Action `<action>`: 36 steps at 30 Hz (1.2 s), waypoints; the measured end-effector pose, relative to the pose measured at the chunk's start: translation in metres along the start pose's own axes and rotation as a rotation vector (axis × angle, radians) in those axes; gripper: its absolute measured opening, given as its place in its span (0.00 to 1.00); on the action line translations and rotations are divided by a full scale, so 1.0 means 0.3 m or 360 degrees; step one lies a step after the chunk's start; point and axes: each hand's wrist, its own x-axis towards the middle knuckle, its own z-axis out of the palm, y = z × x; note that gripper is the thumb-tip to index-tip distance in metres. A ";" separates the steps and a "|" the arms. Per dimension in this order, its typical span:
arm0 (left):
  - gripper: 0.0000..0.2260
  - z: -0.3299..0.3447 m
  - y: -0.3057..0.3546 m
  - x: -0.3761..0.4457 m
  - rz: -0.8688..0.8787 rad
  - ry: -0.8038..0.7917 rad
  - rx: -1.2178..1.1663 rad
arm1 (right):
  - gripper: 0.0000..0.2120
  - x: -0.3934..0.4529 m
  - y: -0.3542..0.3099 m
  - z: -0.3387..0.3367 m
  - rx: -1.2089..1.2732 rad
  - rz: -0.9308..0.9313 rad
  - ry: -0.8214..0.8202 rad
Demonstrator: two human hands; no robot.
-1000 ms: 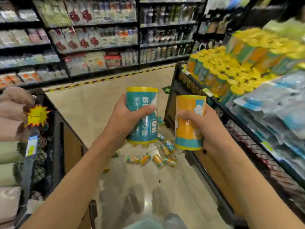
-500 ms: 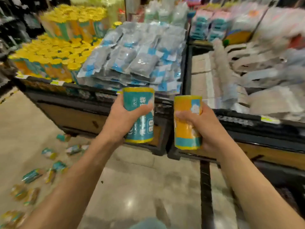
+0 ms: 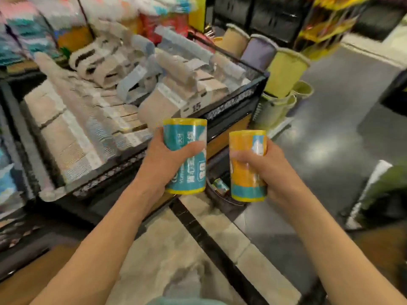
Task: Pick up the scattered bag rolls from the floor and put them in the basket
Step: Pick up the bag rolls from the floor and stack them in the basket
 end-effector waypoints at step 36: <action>0.36 1.615 0.039 0.660 -0.0067 -0.0502 -0.0125 | 0.25 0.602 -0.034 -1.478 0.0033 0.0150 0.0605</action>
